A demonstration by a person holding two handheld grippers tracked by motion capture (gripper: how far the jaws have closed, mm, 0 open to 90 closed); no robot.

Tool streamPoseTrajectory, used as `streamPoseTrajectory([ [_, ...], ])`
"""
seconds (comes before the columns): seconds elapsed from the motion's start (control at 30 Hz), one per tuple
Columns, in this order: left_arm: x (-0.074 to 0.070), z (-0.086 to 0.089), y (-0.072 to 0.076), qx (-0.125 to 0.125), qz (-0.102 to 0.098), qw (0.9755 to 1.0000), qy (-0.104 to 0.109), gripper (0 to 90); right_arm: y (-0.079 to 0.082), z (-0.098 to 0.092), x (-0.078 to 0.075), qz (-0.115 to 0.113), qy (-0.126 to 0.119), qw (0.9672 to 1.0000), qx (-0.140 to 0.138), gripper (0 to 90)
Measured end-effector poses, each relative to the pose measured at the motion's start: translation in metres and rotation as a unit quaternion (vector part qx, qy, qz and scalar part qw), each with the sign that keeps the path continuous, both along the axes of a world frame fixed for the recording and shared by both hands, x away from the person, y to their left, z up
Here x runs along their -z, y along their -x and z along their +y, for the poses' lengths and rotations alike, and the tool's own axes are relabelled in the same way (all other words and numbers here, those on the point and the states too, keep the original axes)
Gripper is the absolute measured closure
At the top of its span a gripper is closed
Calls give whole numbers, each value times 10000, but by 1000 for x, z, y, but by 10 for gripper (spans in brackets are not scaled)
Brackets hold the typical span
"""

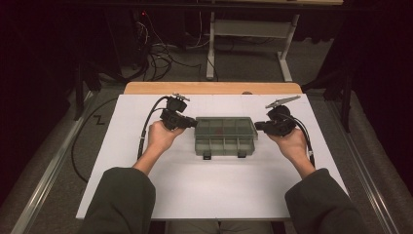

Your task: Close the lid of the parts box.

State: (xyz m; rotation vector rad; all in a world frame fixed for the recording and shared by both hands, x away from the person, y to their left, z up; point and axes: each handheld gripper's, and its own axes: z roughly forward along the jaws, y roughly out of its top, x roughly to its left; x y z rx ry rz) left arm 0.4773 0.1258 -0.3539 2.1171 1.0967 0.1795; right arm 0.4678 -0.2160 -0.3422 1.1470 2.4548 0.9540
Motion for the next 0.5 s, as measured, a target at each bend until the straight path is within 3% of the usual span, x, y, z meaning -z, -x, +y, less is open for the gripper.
streamPoseTrajectory([
  [0.5,9,-2,9,56,-7,9999,86,742,3,4,6,51,-18,9999,-91,900],
])
